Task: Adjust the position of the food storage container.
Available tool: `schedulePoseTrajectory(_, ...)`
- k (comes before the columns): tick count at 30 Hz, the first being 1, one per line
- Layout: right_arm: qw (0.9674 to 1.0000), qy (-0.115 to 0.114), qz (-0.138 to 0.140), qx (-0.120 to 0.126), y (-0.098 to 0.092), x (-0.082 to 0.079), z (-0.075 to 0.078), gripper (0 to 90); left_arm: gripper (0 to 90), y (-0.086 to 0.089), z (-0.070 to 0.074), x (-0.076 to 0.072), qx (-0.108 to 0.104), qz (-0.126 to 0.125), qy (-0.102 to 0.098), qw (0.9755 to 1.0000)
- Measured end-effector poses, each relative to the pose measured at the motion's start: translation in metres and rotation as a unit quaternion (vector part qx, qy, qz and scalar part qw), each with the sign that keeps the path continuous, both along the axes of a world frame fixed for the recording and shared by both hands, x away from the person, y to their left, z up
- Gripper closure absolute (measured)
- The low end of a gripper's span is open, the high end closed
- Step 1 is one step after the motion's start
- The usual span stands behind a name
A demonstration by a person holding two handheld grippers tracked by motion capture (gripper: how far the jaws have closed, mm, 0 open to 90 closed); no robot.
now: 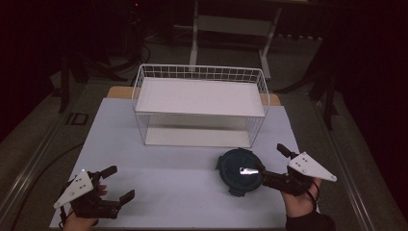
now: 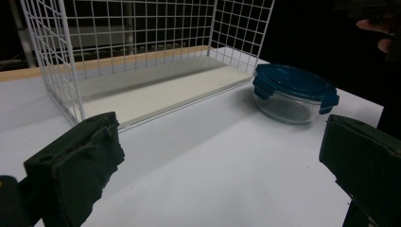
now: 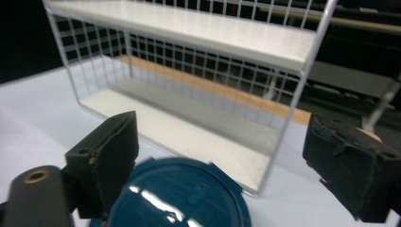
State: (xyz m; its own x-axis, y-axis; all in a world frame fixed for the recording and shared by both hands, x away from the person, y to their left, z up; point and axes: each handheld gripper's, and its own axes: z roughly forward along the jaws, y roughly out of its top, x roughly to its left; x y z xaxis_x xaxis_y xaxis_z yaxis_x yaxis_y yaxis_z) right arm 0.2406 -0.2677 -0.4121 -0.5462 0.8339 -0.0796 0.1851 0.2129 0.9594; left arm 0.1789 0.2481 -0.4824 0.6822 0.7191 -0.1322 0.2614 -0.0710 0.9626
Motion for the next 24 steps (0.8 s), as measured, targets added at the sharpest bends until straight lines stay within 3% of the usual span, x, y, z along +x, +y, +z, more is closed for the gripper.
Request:
schedulePoseTrajectory(2,0.9998,0.012,-0.004,-0.015,0.000,0.004,-0.001,10.8,0.0,0.000,0.000,0.000,-0.002,-0.001,0.000,1.0000)
schedulePoseTrajectory(7,0.9986,0.048,0.005,-0.021,-0.007,0.014,-0.008,11.0,0.0,-0.001,0.000,0.000,-0.002,-0.002,-0.001,1.0000)
schedulePoseTrajectory(14,0.9974,0.062,-0.003,-0.036,-0.018,0.018,-0.020,15.8,0.0,-0.001,0.000,0.000,-0.002,-0.008,-0.002,1.0000)
schedulePoseTrajectory(21,0.9932,0.106,-0.013,-0.048,-0.026,0.018,-0.038,33.6,0.0,-0.001,0.000,0.000,-0.002,-0.013,-0.003,0.9999)
schedulePoseTrajectory(24,0.9907,0.121,-0.022,-0.058,-0.030,0.018,-0.046,45.5,0.0,-0.001,0.000,0.000,-0.002,-0.013,-0.003,0.9999)
